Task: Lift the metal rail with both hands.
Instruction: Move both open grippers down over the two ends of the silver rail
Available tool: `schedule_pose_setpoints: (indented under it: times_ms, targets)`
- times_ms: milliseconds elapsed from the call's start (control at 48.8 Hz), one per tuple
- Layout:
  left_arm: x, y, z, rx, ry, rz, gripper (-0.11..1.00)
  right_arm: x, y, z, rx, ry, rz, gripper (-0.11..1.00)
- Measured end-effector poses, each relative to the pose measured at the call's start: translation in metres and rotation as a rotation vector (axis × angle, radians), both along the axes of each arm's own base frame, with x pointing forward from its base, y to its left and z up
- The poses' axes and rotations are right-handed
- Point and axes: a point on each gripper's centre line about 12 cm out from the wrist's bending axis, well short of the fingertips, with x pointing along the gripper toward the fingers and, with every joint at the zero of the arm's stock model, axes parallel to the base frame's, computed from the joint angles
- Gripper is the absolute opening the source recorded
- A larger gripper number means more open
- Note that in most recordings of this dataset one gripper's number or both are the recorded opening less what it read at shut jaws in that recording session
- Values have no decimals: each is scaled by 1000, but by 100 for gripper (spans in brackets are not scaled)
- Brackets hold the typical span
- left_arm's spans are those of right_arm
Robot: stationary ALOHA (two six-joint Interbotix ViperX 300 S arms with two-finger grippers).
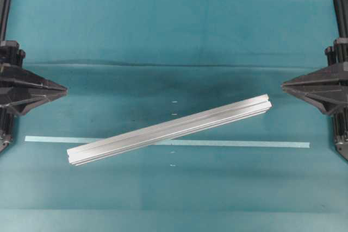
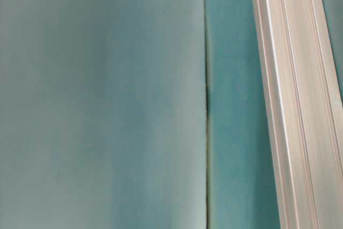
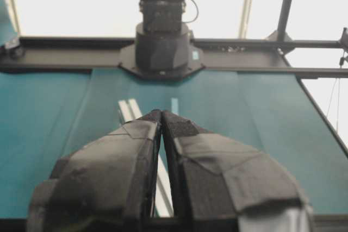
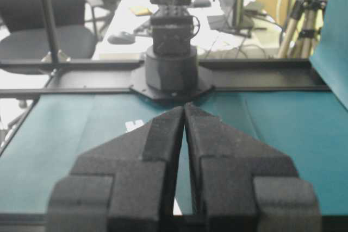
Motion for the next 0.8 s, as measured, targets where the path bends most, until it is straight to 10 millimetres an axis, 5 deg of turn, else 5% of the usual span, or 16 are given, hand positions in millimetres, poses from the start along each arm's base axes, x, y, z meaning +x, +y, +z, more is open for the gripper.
schedule_pose_setpoints:
  times_ms: [225,492,799]
  targets:
    - [10,-2,3,-119,65,-18,-5,3,-3,1,116,82,-16,-3]
    - [32,-10,14,-153,232,-36,-5,12,-13,14,141,363,-65,-3]
    - [57,-14,26,-212,499,-12,-5,42,-28,5,142,772,-104,-3]
